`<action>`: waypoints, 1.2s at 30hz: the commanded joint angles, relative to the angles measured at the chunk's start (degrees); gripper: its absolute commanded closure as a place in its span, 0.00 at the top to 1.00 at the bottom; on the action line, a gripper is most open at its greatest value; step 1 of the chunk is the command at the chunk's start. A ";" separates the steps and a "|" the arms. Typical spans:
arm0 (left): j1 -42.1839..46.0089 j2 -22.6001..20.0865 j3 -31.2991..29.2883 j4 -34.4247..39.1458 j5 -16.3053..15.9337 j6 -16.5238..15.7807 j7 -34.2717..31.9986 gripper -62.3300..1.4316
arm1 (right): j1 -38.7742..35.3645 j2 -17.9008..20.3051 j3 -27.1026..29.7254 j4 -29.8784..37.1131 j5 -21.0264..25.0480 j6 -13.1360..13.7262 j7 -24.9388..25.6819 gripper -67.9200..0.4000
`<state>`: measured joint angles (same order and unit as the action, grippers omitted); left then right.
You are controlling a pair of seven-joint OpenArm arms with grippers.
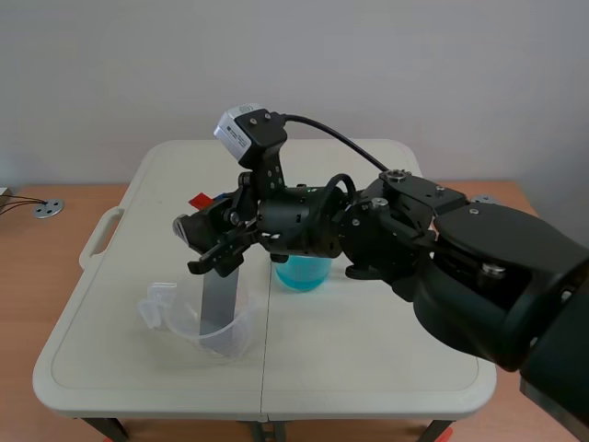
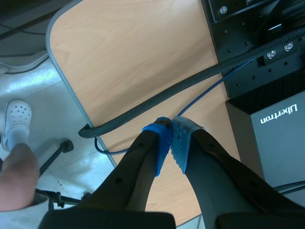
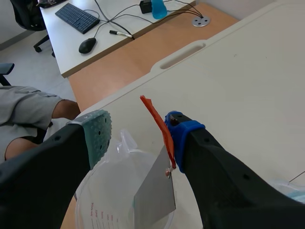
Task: Hold the metal plate by the orange handle, dip it into the blue solution, take it out and point at it, then put the plate back in the beaker on the left.
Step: 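Lift the metal plate out of the left beaker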
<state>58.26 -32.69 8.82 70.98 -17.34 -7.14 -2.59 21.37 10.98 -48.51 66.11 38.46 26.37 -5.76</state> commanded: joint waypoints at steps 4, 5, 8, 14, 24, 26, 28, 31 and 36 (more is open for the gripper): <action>0.61 0.28 -0.13 0.59 0.02 -0.15 -0.37 0.07 | 1.14 -0.22 0.04 0.52 0.76 0.24 2.23 0.31; 0.61 0.28 -0.13 0.59 0.02 -0.15 -0.37 0.07 | 1.14 -0.22 0.04 0.52 0.74 0.24 2.56 0.29; 0.59 0.28 -0.13 0.59 0.00 -0.17 -0.42 0.07 | 1.16 -0.37 0.04 0.55 -0.07 0.94 3.17 0.24; 0.59 0.28 -0.02 0.59 0.00 -0.35 -0.52 0.07 | 0.44 -0.90 0.04 0.61 -3.34 5.66 3.15 0.10; 0.59 0.28 0.17 0.61 0.02 -0.35 -0.55 0.07 | -0.72 -0.87 0.04 0.70 -6.86 6.27 6.23 0.02; 0.59 0.28 0.17 0.61 0.02 -0.35 -0.55 0.07 | -0.74 -0.87 0.04 0.70 -7.26 6.29 7.19 0.02; 0.59 0.28 0.17 0.61 0.02 -0.33 -0.55 0.07 | -0.74 -0.87 0.04 0.70 -7.30 6.75 8.11 0.02; 0.59 0.28 0.17 0.61 0.02 -0.33 -0.55 0.07 | -0.74 -0.85 0.04 0.90 -8.46 9.42 9.44 0.02; 0.59 0.28 0.17 0.61 0.02 -0.33 -0.55 0.07 | -0.76 -0.83 0.04 2.54 -8.72 10.84 9.60 0.02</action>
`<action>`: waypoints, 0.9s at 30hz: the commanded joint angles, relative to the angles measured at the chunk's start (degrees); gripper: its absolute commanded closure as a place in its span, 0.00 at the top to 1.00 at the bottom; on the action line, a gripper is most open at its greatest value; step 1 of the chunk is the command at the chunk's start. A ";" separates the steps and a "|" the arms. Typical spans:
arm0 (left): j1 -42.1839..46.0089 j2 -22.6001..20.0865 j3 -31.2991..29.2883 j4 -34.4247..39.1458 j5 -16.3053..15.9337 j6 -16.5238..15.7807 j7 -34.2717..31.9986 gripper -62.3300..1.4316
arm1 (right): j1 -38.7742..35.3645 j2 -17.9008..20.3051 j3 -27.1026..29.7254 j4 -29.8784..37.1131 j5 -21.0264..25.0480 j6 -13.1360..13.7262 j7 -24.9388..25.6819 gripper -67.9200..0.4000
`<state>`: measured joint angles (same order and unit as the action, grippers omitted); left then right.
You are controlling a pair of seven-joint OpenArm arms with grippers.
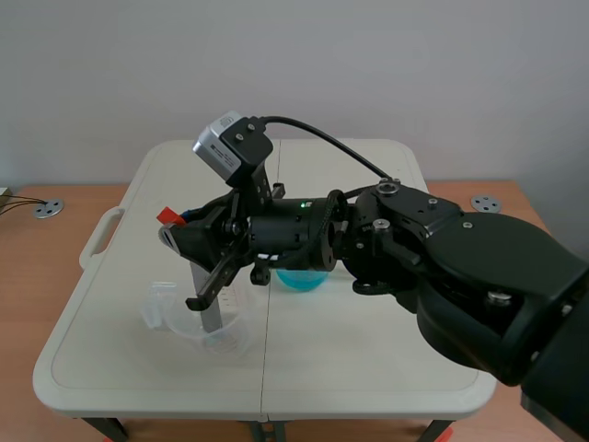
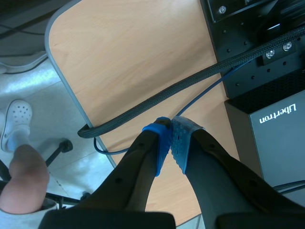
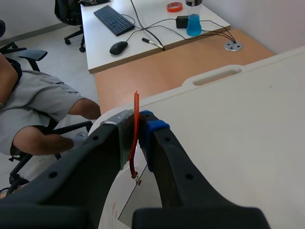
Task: Hold the metal plate by the orange handle, dip it into the blue solution, take it out and point at it, then put the plate back in the beaker on the left.
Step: 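Lift the metal plate out of the left beaker, then move the plate over the blue solution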
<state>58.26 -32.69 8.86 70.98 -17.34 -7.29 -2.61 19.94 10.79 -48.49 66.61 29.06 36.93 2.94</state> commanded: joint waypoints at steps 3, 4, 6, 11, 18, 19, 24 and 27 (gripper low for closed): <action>0.59 0.28 0.13 0.61 0.02 -0.17 -0.52 0.07 | 0.66 -0.61 0.04 3.56 0.59 0.28 0.90 0.02; 0.59 0.28 0.13 0.61 0.02 -0.17 -0.52 0.07 | 0.66 -0.59 0.04 4.17 0.20 0.28 0.90 0.02; 0.59 0.28 0.13 0.61 0.02 -0.17 -0.52 0.07 | 0.66 -0.59 0.04 5.55 -0.85 0.28 0.85 0.02; 0.59 0.28 0.13 0.59 0.02 -0.20 -0.50 0.07 | -0.13 0.57 0.04 10.08 -2.08 0.44 0.85 0.03; 0.59 0.28 0.13 0.61 0.02 -0.17 -0.55 0.07 | -2.05 4.31 1.03 19.06 -4.46 0.37 0.39 0.03; 0.59 0.28 0.13 0.61 0.02 -0.17 -0.52 0.07 | -2.21 4.85 1.40 20.33 -4.46 0.37 0.22 0.03; 0.59 0.28 0.13 0.61 0.02 -0.17 -0.48 0.07 | -2.19 7.02 2.91 25.68 -4.44 0.17 -0.04 0.03; 0.59 0.28 0.13 0.59 0.02 -0.17 -0.39 0.07 | -2.19 7.52 4.26 27.80 -4.44 0.17 -0.55 0.03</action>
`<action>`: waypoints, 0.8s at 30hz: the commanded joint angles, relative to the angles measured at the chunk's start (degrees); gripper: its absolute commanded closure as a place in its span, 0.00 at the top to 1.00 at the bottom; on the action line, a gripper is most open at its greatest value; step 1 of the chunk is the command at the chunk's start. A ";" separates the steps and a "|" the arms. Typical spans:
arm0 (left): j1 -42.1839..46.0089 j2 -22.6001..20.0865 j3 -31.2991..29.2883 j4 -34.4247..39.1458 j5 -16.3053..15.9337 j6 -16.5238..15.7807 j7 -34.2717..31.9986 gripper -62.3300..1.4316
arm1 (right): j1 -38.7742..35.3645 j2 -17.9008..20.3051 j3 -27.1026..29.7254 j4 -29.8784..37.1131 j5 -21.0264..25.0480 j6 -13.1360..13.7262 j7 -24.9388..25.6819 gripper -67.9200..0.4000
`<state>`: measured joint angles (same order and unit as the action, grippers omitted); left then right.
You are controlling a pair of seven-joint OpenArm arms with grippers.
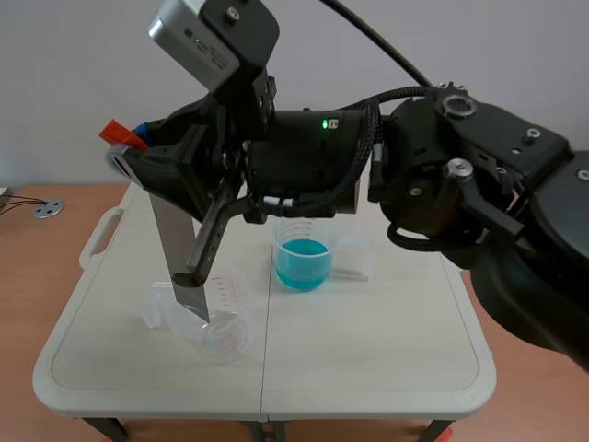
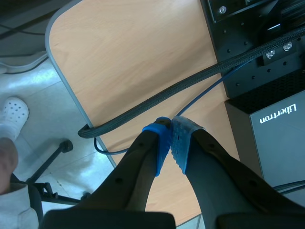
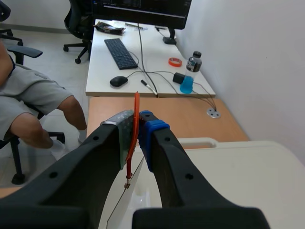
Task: Hold the metal plate by the orange handle, dip it into the blue solution, take it out and point at it, then put the plate back in the beaker on the left.
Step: 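Move the plate over the blue solution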
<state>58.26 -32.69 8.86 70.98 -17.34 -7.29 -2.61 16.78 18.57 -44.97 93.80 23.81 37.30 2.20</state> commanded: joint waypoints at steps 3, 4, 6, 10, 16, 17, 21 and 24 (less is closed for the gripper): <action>0.59 0.28 0.13 0.59 0.02 -0.15 -0.35 0.07 | 1.01 0.22 2.03 2.10 0.81 -0.22 -0.33 0.03; 0.59 0.28 0.13 0.61 0.02 -0.15 -0.35 0.07 | 1.01 0.22 2.60 2.43 0.81 -0.22 -0.79 0.03; 0.59 0.26 0.11 0.61 0.02 -0.15 -0.35 0.07 | 1.01 0.20 3.78 2.95 0.83 -0.20 -1.62 0.03; 0.61 -0.48 -0.59 2.14 0.04 0.26 -0.39 0.07 | 1.18 0.17 6.51 3.23 0.83 -0.20 -2.47 0.03; 0.61 -2.21 -6.73 8.63 0.00 0.26 -0.35 0.07 | 1.33 0.17 11.37 3.23 0.83 -0.13 -2.75 0.02; 0.61 -2.64 -8.26 10.12 0.00 0.26 -0.35 0.07 | 1.49 0.17 11.98 3.23 0.83 -0.13 -3.15 0.02; 0.59 -4.24 -14.10 16.28 -0.66 0.26 -0.55 0.07 | 2.84 0.85 13.05 3.23 0.85 0.07 -4.44 0.02; 0.39 -6.05 -17.53 20.61 -2.25 0.26 -1.55 0.07 | 4.28 2.21 13.05 3.23 1.27 0.04 -4.46 0.02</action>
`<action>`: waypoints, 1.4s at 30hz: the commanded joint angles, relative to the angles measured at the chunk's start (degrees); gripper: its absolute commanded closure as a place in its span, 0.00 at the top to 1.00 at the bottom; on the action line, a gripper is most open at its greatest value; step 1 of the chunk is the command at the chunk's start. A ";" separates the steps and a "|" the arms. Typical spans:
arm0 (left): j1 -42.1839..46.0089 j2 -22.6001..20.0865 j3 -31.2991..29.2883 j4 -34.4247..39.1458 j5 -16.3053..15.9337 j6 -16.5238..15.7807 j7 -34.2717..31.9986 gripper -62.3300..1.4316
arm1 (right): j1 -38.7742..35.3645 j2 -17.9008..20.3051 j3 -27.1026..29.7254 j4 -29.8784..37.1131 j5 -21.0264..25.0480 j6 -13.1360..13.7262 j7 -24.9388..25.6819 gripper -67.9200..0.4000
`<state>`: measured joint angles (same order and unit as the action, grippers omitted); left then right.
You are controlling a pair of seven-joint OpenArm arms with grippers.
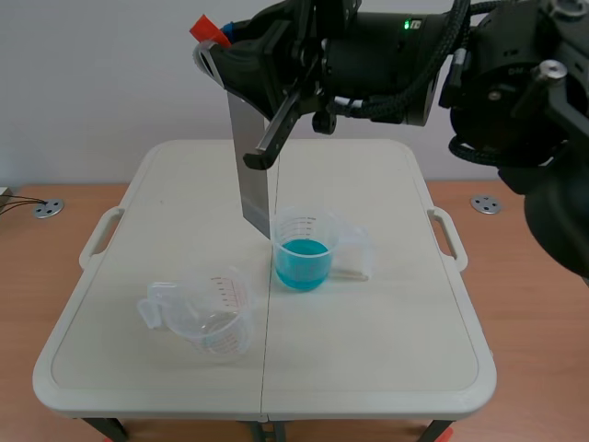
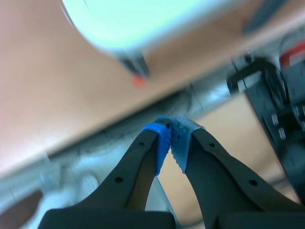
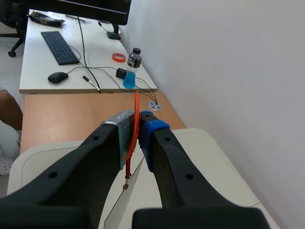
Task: Hold the metal plate by the orange handle, dip it into the blue solution, take it out and point at it, then put the plate back in the beaker on the left.
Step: 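Move the plate over the blue solution, then point at the plate with the left hand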
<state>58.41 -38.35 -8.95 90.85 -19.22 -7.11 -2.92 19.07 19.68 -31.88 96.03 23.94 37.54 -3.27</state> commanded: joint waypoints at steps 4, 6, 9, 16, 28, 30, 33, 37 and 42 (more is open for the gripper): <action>-3.56 -2.89 -0.61 3.89 -1.16 -0.28 -2.16 0.07 | 3.67 3.15 -0.04 0.98 2.45 -0.20 1.03 0.02; -7.02 -3.52 -0.61 4.11 -1.16 -1.70 -1.92 0.07 | 4.42 4.11 -0.04 0.98 2.67 -0.24 1.05 0.02; -12.41 -3.61 -0.59 4.11 -1.16 -3.65 -1.11 0.07 | 5.27 5.62 -0.04 0.96 2.67 -0.31 1.09 0.02; -24.50 -3.61 2.80 4.09 -1.11 -9.14 0.02 0.07 | 7.04 8.83 -0.07 0.31 2.67 -0.44 2.08 0.02; -46.03 -3.08 21.14 2.60 -1.07 -10.67 4.35 0.07 | 12.59 9.64 -4.28 -11.78 2.64 -0.15 9.09 0.02; -49.27 -2.43 24.15 1.75 -0.79 -10.69 4.50 0.07 | 13.70 9.64 -5.70 -13.31 2.64 -0.15 10.27 0.02; -53.75 -0.74 28.00 -0.02 0.35 -10.69 4.55 0.07 | 15.06 9.49 -7.67 -15.39 2.62 -0.15 11.50 0.02; -58.93 2.23 32.00 -3.30 1.81 -10.69 4.55 0.07 | 15.74 9.49 -8.83 -17.27 2.62 -0.17 12.35 0.02; -64.26 6.27 35.45 -7.69 3.91 -10.67 5.49 0.07 | 16.04 9.49 -9.03 -18.38 2.60 -0.17 13.42 0.02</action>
<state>-5.26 -32.58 26.87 82.65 -15.07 -17.87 3.14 33.45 29.08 -41.23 77.06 25.91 37.52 8.86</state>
